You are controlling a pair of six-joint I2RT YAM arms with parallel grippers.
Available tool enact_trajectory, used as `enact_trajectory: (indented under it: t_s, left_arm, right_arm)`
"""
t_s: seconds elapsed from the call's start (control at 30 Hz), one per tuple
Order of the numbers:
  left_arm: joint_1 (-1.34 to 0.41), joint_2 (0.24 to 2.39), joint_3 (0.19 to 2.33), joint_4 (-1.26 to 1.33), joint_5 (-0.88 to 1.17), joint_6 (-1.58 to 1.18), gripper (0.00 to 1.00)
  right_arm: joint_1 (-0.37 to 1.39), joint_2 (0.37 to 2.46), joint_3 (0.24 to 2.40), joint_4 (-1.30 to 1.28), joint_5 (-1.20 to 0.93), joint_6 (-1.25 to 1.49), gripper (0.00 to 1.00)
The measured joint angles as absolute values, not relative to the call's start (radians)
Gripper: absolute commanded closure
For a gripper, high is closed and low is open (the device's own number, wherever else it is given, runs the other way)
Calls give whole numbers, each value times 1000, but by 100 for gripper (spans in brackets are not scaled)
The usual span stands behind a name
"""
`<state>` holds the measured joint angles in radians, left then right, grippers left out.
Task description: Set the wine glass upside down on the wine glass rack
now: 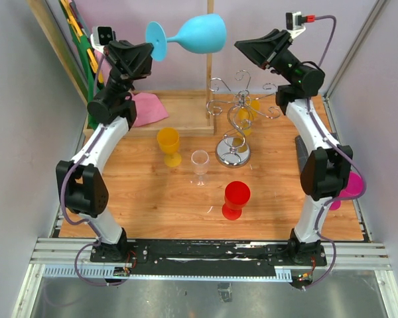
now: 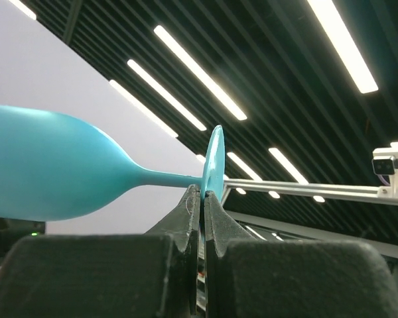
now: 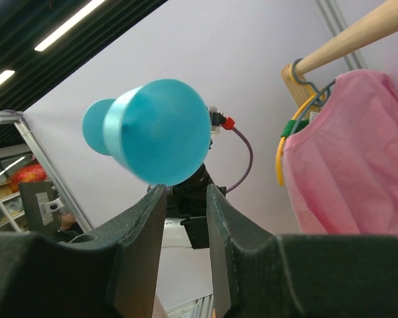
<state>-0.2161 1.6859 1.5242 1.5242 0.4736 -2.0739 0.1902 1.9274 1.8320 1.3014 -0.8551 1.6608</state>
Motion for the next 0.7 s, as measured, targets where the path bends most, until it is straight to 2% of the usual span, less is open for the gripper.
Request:
enact_trajectory:
  t_s: [0.27,0.43,0.6,0.7]
  left_arm:
    - [-68,1652,1504,1499,556,-2038,100]
    - [-21,1584,1470,1385,641,-1926,100]
    - [-5,1515,1417,1162,714,-1753,100]
    - [-1,1477,1402,927,737,-1592,100]
  right_arm:
    - [39,1787,1716,1261,-857,1636,67]
    - [0,1692,1683,1161,-880,1542,67]
    - [-1,1589,1650,1009,-909,1393,67]
    - [-1,1546,1641,929,-916,1311,67]
